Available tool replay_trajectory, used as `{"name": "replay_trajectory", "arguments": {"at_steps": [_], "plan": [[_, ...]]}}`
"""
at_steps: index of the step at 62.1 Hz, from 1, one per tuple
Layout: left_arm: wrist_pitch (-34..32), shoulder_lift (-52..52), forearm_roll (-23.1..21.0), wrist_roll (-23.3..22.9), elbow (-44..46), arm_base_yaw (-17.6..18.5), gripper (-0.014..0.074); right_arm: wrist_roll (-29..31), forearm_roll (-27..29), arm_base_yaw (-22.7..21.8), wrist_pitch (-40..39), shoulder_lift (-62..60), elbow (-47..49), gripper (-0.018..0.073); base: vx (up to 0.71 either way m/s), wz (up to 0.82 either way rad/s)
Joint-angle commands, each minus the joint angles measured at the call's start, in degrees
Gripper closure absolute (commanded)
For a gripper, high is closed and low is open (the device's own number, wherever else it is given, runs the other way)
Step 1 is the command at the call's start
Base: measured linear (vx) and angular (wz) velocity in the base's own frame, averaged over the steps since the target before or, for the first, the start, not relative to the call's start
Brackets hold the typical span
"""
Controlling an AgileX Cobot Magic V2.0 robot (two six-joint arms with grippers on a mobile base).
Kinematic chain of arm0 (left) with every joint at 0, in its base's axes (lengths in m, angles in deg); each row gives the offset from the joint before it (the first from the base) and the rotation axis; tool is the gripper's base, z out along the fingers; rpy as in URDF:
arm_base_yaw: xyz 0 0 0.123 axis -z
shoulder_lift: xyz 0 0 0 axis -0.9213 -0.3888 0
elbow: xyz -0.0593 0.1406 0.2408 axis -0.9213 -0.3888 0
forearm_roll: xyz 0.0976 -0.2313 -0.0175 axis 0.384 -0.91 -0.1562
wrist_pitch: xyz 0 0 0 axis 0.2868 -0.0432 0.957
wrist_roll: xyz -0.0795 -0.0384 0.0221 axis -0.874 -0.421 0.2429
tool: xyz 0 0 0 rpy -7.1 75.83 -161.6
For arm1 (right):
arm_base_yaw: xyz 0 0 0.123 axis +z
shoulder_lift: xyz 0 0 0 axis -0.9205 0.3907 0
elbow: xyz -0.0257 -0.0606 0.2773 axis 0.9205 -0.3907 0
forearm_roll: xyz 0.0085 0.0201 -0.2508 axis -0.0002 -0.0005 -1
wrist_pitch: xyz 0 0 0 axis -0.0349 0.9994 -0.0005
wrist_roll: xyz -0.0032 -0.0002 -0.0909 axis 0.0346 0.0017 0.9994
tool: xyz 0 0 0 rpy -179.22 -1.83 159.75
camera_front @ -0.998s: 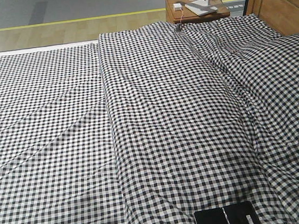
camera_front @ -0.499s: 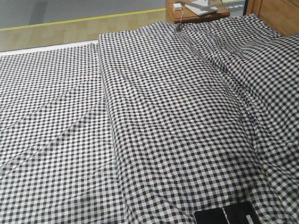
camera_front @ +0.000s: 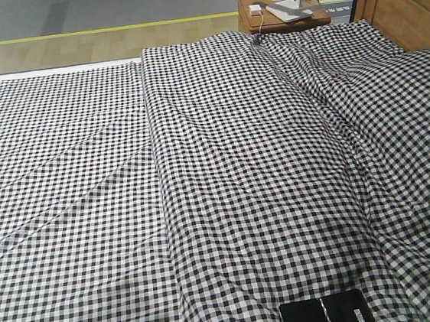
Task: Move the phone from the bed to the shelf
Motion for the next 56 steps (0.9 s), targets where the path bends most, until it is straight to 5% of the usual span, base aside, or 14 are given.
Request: {"name": "replay_trajectory", "arguments": {"at_steps": [1,17,37,56], "plan": [[-4.2,0.3,-0.5,-0.2,-0.1,0.2,0.0596,0.4,-0.7,-0.2,-4.4,0.0,-0.4,0.0564,0.0,0.0],[-4.2,0.3,-0.5,-0.2,-0.1,0.2,0.0596,0.1,-0.6,-0.2,-7.3,0.0,-0.4,0.0564,0.0,0.0],[-4.2,0.3,-0.5,-0.2,-0.1,0.2,0.0596,0.9,-0.7,-0.2,-27.0,0.0,0.6,0.0564,0.0,0.0],[-4.2,0.3,-0.5,-0.2,-0.1,0.2,0.0596,5.6,-0.7,-0.2,-26.3,1.6,14.0,0.0564,0.0,0.0]]}}
